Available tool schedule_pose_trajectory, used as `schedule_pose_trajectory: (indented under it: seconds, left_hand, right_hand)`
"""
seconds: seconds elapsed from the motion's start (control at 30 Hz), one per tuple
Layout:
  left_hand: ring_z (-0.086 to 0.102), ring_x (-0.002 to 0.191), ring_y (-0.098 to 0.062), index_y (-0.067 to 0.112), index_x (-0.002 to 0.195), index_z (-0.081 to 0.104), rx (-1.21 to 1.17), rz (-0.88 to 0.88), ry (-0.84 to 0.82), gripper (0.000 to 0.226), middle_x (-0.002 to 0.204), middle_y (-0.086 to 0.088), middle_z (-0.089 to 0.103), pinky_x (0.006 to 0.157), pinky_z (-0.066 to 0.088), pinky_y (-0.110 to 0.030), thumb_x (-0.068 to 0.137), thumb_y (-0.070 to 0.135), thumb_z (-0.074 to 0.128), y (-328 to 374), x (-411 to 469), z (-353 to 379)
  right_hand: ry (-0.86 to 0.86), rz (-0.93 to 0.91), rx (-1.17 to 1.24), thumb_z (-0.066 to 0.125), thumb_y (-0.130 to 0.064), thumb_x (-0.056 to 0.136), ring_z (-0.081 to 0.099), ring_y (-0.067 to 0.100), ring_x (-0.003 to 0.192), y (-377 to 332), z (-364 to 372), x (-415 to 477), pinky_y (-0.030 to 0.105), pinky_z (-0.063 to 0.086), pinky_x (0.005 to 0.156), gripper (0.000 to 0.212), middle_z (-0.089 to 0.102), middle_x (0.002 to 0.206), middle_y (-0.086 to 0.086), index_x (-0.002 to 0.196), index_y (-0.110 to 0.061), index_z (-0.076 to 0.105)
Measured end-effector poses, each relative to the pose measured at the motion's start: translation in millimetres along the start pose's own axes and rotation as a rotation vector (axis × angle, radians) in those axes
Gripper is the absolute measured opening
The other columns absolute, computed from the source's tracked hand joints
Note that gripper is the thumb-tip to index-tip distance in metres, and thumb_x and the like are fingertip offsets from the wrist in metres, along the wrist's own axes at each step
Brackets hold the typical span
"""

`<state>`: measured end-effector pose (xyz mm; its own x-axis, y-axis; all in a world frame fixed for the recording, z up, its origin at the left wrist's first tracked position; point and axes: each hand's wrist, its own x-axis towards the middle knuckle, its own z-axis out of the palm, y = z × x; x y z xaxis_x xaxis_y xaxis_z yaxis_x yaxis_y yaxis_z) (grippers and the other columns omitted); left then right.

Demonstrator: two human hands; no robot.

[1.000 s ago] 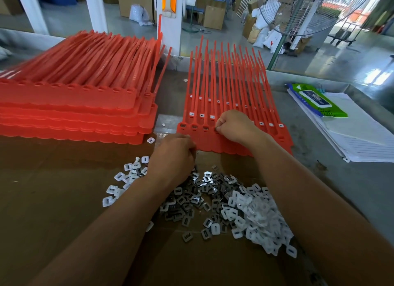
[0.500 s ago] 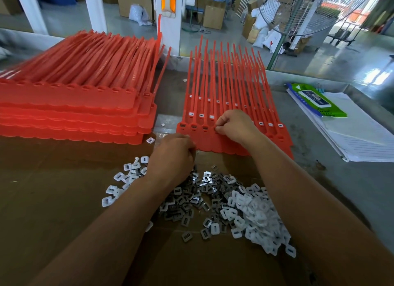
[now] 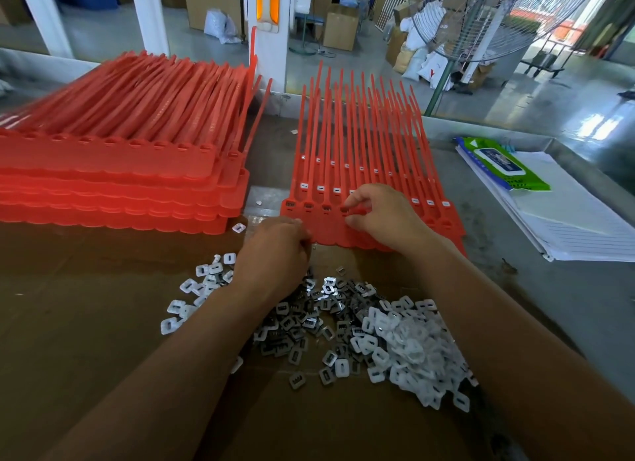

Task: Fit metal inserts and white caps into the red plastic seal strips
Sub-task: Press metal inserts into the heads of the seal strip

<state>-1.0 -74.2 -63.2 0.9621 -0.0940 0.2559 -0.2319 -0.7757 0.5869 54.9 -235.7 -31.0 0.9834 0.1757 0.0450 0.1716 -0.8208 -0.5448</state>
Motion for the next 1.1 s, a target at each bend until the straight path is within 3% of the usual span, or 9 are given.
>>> schedule_pose_trajectory:
  seconds: [0.07, 0.2, 0.33, 0.43, 0.6, 0.73, 0.83, 0.97, 1.1]
  left_hand:
    - [0.054, 0.109, -0.025, 0.003, 0.097, 0.068, -0.002, 0.002, -0.001, 0.026, 0.108, -0.013, 0.064, 0.094, 0.041, -0.039, 0.082, 0.002, 0.047, 0.2, 0.3, 0.4]
    - [0.049, 0.117, -0.022, 0.005, 0.104, 0.067, 0.013, -0.002, -0.013, 0.030, 0.119, -0.011, 0.060, 0.102, 0.035, -0.036, 0.082, 0.003, 0.046, -0.5, 1.2, 1.1]
    - [0.046, 0.120, -0.019, 0.007, 0.110, 0.064, 0.027, -0.019, -0.018, 0.032, 0.125, -0.008, 0.057, 0.104, 0.033, -0.033, 0.083, 0.005, 0.045, -1.6, 1.4, 1.6]
    - [0.047, 0.119, -0.019, 0.006, 0.107, 0.065, 0.017, -0.021, -0.015, 0.032, 0.123, -0.008, 0.058, 0.101, 0.034, -0.031, 0.083, 0.004, 0.046, -1.1, 1.1, 2.0]
    - [0.047, 0.119, -0.019, 0.006, 0.107, 0.065, 0.013, -0.026, -0.019, 0.032, 0.123, -0.009, 0.058, 0.101, 0.035, -0.033, 0.082, 0.003, 0.045, -1.0, 1.4, 2.1]
    - [0.045, 0.121, -0.019, 0.007, 0.110, 0.064, 0.017, -0.030, -0.025, 0.034, 0.126, -0.008, 0.056, 0.102, 0.034, -0.033, 0.082, 0.003, 0.045, -1.2, 2.0, 2.3]
    - [0.045, 0.121, -0.019, 0.007, 0.110, 0.064, 0.021, -0.030, -0.026, 0.034, 0.126, -0.008, 0.055, 0.102, 0.034, -0.032, 0.082, 0.003, 0.044, -1.3, 2.3, 2.7]
    - [0.045, 0.120, -0.019, 0.008, 0.109, 0.064, 0.029, -0.031, -0.021, 0.034, 0.125, -0.007, 0.056, 0.101, 0.035, -0.033, 0.082, 0.002, 0.045, -1.1, 2.4, 2.7]
    - [0.046, 0.120, -0.018, 0.008, 0.109, 0.065, 0.028, -0.022, -0.017, 0.034, 0.124, -0.007, 0.057, 0.101, 0.035, -0.033, 0.082, 0.002, 0.045, -0.6, 2.9, 2.2]
  right_hand:
    - [0.016, -0.067, -0.052, 0.069, -0.015, 0.079, 0.050, 0.008, 0.094, -4.6, -1.8, -10.4, 0.026, 0.039, 0.085, 0.016, 0.051, 0.099, -0.009, 0.093, -0.021, 0.063]
    - [-0.198, -0.186, -0.114, 0.068, -0.012, 0.080, 0.051, -0.008, 0.072, -12.6, -5.4, -32.4, 0.005, 0.039, 0.066, 0.012, 0.055, 0.077, -0.018, 0.091, -0.016, 0.068]
    - [-0.290, -0.238, -0.163, 0.069, -0.011, 0.079, 0.049, -0.011, 0.066, -14.0, -4.0, -42.2, 0.000, 0.039, 0.064, 0.012, 0.054, 0.073, -0.021, 0.090, -0.016, 0.070]
    - [-0.290, -0.221, -0.199, 0.069, -0.011, 0.079, 0.048, -0.006, 0.067, -14.4, -1.8, -45.2, 0.005, 0.038, 0.062, 0.011, 0.050, 0.072, -0.020, 0.088, -0.017, 0.069]
    - [-0.314, -0.228, -0.274, 0.066, -0.013, 0.081, 0.048, 0.006, 0.081, -15.7, 0.1, -44.7, 0.019, 0.036, 0.071, 0.007, 0.051, 0.085, -0.010, 0.086, -0.017, 0.063]
    - [-0.313, -0.219, -0.254, 0.065, -0.012, 0.082, 0.050, 0.011, 0.087, -13.1, 1.0, -46.1, 0.023, 0.038, 0.074, 0.016, 0.052, 0.091, -0.005, 0.080, -0.022, 0.052]
    - [-0.286, -0.228, -0.233, 0.063, -0.009, 0.082, 0.051, 0.010, 0.084, -11.6, 3.1, -47.6, 0.021, 0.040, 0.070, 0.017, 0.054, 0.088, -0.006, 0.081, -0.020, 0.050]
    - [-0.298, -0.210, -0.143, 0.063, -0.005, 0.082, 0.050, -0.001, 0.071, -10.6, 2.1, -48.6, 0.007, 0.039, 0.061, 0.014, 0.056, 0.080, -0.010, 0.084, -0.018, 0.058]
    - [-0.284, -0.168, -0.016, 0.063, -0.004, 0.082, 0.053, 0.000, 0.072, -8.9, -6.0, -46.1, 0.009, 0.043, 0.066, 0.021, 0.058, 0.077, -0.011, 0.075, -0.023, 0.058]
